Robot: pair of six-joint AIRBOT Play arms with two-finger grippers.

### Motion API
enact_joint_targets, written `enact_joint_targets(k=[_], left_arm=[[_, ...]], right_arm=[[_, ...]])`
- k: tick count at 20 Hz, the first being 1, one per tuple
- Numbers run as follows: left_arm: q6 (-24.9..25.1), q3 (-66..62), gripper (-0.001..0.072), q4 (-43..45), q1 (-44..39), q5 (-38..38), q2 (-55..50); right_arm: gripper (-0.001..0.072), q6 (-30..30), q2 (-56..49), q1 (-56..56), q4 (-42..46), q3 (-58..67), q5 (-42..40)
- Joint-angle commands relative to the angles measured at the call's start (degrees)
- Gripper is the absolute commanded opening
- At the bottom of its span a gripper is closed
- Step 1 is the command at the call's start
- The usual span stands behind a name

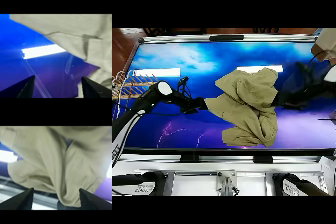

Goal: Fold the shirts.

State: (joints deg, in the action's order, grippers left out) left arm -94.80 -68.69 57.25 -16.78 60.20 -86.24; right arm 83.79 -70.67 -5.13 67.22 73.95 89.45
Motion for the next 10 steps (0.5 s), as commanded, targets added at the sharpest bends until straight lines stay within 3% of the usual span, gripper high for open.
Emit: enact_joint_targets(k=[1,10], left_arm=[[-0.5,-0.1,0.0720,0.1,0.6,-4.5,-4.8],[-0.5,-0.1,0.0716,-4.4,0.1,-18.0,-9.7]], right_arm=[[0.0651,2.0,0.1,2.3,-0.7,-6.6,-0.6],[0.0651,6.7,0.1,6.1,0.4,-6.9,-1.7]])
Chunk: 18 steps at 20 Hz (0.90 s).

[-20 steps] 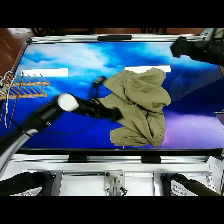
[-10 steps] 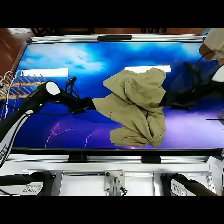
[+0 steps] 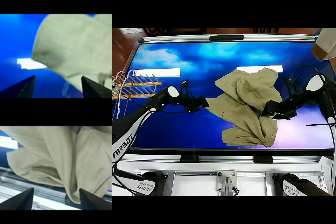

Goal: Fold the shirts.

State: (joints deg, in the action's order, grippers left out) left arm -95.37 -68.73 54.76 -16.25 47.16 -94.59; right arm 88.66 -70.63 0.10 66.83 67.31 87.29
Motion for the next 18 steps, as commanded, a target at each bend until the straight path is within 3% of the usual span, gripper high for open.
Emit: enact_joint_targets(k=[1,3,5,6,9,13,18], left_arm=[[0.1,0.0,0.0716,-1.9,-0.7,-6.3,-1.4],[0.1,0.0,0.0712,-1.9,-1.3,-8.3,-1.4],[-0.2,0.0,0.0557,-1.9,-1.6,-9.7,-1.4],[-0.8,0.0,0.0468,-1.9,-1.5,-10.1,-1.4],[-0.7,0.0,0.0042,-1.9,-1.5,-9.9,-1.3],[2.8,-0.1,0.0044,-1.8,-1.2,-6.2,-0.6],[7.5,-0.1,0.0043,-1.6,-0.4,-0.9,0.5]], right_arm=[[0.0651,1.8,0.0,1.3,1.7,-0.3,1.3],[0.0651,2.8,0.0,2.4,5.9,-0.3,1.2],[0.0651,4.1,0.0,3.3,9.1,-0.3,-0.5],[0.0651,4.6,0.0,3.3,9.6,-0.3,-1.2],[0.0651,5.1,0.0,3.2,11.5,-2.2,-1.8],[0.0652,3.7,0.0,2.5,17.0,-13.7,-2.1],[0.0652,4.3,0.0,-8.9,4.3,-22.4,-7.8]])
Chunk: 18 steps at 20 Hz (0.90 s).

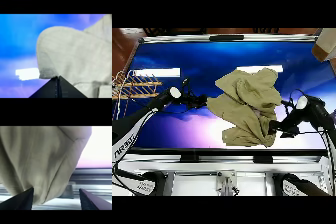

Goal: Fold the shirts.

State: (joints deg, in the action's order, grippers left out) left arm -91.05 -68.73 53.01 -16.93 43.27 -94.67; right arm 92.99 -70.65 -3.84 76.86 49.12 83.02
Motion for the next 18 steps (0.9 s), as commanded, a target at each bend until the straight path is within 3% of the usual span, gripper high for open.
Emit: enact_joint_targets(k=[1,7,8,9,10,14,16,18], left_arm=[[3.2,-0.1,0.0044,0.1,0.2,3.4,0.9],[3.2,-0.1,0.0043,1.0,0.2,6.5,4.0],[3.2,-0.1,0.0043,2.2,0.2,7.7,4.9],[3.2,-0.1,0.0043,3.9,0.3,9.0,5.8],[3.2,-0.1,0.0043,5.8,0.3,10.3,6.9],[3.6,-0.3,0.0042,11.5,1.1,13.7,14.2],[3.6,-1.6,0.0042,17.1,2.9,16.7,20.2],[3.5,-3.9,0.0042,22.1,5.5,18.4,27.3]], right_arm=[[0.0651,0.3,0.0,-5.8,-7.2,-4.4,-5.2],[0.0647,2.3,-5.4,-0.3,-8.5,-4.4,-9.1],[0.0520,1.4,-6.6,0.9,-9.2,-4.4,-9.2],[0.0214,0.4,-7.0,1.9,-8.9,-4.4,-9.5],[0.0061,0.3,-7.0,2.4,-8.5,-4.2,-9.7],[0.0053,-6.4,-3.8,2.1,-7.9,4.7,-6.6],[0.0053,-14.5,-0.3,2.2,-15.5,14.4,-6.4],[0.0053,-17.7,1.8,2.2,-24.1,26.8,-8.9]])
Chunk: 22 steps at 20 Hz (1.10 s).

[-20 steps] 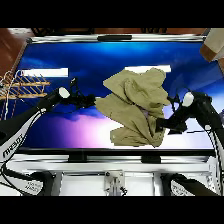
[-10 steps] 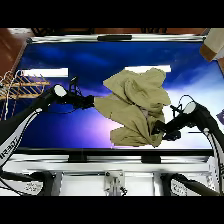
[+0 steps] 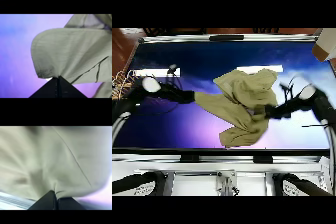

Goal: Fold the shirts.

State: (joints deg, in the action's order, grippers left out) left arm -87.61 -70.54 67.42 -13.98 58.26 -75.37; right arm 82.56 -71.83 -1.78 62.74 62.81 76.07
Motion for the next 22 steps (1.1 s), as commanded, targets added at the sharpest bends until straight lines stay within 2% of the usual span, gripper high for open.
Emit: enact_joint_targets(k=[1,4,6,8,10,11,13,15,16,18,20,22], left_arm=[[-0.5,-3.7,0.0042,8.5,4.3,3.3,11.9],[-3.7,-10.1,0.0043,8.5,8.9,1.4,23.2],[-3.7,-14.5,0.0043,8.5,10.3,-3.3,31.1],[-3.7,-17.4,0.0043,8.7,10.8,-9.0,38.5],[-3.7,-17.6,0.0042,9.0,10.8,-11.1,44.7],[-3.9,-17.6,0.0041,8.9,10.8,-8.2,46.8],[-7.6,-17.3,0.0041,8.9,10.8,3.8,47.8],[-8.2,-14.1,0.0042,6.4,10.7,14.7,46.4],[-8.1,-11.0,0.0042,3.1,10.7,17.4,45.4],[-4.3,-3.7,0.0042,-8.4,10.7,17.3,43.3],[0.2,3.7,0.0041,-23.6,9.6,15.0,39.8],[3.9,8.9,0.0041,-33.4,1.8,11.3,35.3]], right_arm=[[0.0052,-7.3,3.3,0.1,-13.6,20.0,-3.9],[0.0053,-7.6,3.4,0.1,-23.9,41.2,-12.3],[0.0053,-8.5,3.4,0.1,-28.3,51.4,-16.9],[0.0053,-8.5,3.7,0.1,-32.3,56.2,-18.0],[0.0053,-8.2,4.1,0.1,-33.8,56.1,-16.0],[0.0053,-7.9,4.1,0.1,-33.2,55.6,-14.1],[0.0053,-5.3,4.1,0.1,-30.3,52.5,-9.8],[0.0053,-3.9,3.7,0.1,-25.6,49.6,-4.6],[0.0053,-3.1,3.3,0.1,-22.3,48.7,-2.1],[0.0053,-1.0,2.1,0.1,-14.9,46.9,2.9],[0.0053,-0.2,0.9,0.1,-6.8,45.4,8.0],[0.0053,1.7,-0.2,0.1,1.9,43.8,12.6]])
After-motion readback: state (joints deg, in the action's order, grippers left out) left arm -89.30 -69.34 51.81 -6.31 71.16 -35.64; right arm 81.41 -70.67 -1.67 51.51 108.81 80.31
